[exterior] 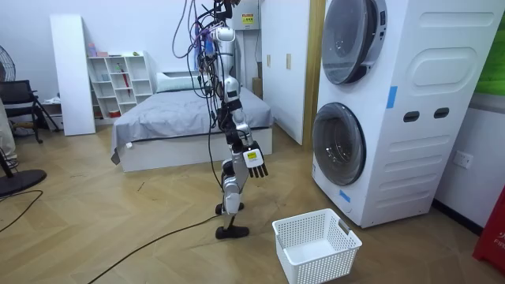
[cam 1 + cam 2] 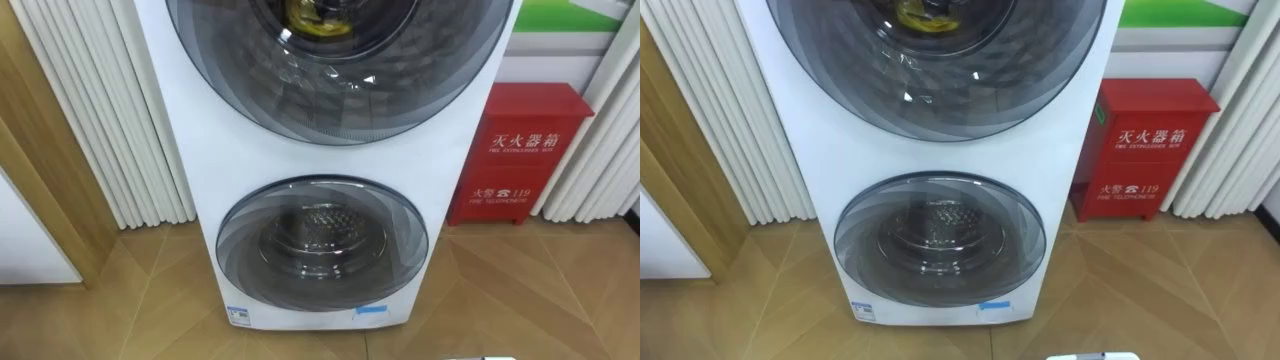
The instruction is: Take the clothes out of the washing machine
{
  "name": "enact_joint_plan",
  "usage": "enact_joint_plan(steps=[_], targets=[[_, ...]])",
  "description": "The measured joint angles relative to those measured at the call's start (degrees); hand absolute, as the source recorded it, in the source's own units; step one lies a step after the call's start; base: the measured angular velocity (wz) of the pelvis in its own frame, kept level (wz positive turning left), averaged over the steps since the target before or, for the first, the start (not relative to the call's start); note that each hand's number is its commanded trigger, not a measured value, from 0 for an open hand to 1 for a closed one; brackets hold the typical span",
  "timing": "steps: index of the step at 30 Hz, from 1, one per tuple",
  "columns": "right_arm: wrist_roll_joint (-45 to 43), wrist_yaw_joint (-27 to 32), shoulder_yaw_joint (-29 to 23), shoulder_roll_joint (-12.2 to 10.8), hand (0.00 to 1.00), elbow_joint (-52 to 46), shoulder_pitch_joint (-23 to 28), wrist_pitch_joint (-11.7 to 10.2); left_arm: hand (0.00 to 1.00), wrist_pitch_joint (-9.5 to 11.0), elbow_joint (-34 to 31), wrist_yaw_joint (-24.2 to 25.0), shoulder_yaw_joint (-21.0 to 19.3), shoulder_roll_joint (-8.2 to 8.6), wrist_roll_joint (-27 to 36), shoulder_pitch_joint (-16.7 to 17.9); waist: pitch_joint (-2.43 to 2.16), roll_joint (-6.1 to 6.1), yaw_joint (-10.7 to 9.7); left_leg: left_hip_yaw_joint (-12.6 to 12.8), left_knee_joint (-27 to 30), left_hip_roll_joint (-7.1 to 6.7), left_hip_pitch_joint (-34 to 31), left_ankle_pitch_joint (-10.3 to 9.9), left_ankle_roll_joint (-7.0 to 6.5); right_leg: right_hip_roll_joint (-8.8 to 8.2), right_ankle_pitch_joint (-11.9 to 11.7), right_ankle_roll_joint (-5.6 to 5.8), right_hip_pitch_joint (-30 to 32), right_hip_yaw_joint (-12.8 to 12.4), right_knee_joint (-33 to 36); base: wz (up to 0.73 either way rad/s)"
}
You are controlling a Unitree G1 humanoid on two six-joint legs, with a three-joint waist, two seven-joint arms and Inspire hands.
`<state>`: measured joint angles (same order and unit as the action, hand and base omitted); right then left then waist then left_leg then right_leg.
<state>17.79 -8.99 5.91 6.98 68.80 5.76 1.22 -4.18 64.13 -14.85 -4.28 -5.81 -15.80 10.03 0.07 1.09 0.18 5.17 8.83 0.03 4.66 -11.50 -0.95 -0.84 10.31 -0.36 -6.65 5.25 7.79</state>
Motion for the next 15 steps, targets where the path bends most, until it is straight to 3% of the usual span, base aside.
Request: enact_joint_plan(steps=[15], targets=[[0.09, -0.56, 0.69, -0.02, 0.0, 0.24, 0.04, 0.12, 0.0, -0.48, 0.06, -1.03, 0.08, 0.38, 0.43, 0.8, 0.1, 0.3, 0.02, 0.05, -0.02, 0.02, 0.04, -0.01, 0.01, 0.02, 0.0, 0.0, -0.03, -0.25, -0.06, 0.0]])
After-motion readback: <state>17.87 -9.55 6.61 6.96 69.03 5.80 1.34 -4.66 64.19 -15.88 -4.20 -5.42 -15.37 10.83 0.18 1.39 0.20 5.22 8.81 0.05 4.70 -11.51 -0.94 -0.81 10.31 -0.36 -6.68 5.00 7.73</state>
